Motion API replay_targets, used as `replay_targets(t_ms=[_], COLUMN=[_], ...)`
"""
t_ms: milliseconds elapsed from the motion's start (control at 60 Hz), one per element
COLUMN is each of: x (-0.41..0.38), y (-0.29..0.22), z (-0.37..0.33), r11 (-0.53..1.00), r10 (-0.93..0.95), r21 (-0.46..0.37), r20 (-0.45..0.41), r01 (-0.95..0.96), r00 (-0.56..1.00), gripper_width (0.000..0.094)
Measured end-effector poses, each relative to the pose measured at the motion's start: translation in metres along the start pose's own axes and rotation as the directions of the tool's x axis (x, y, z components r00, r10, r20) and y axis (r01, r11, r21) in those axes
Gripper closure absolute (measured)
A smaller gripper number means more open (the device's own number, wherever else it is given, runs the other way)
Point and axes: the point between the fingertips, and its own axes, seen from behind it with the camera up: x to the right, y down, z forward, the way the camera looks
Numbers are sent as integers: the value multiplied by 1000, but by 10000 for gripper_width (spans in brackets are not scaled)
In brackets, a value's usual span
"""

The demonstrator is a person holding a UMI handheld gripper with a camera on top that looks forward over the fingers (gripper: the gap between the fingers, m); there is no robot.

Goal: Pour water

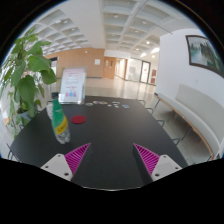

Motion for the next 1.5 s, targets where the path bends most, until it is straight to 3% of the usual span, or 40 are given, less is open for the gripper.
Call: replay_targets(t_ms=[283,550,633,717,933,1083,1283,1433,1500], x=[-152,-202,-206,-209,-202,-158,-50,-23,-46], y=[-10,-35,-45,-50,-55,-76,-155,-265,-308], z=[37,114,131,147,145,139,132,126,135], r11=[999,995,990,986,974,966,929,757,596], r10=[12,30,37,26,-15,-43,-166,-391,-502], r21=[29,94,133,164,224,249,237,197,127], r20=[134,91,80,70,36,-88,-417,-627,-711], r01=[-16,-39,-48,-37,6,64,283,623,793], r00=[991,995,996,997,999,995,894,674,492], gripper_width=[80,90,141,377,510,535,534,535,533])
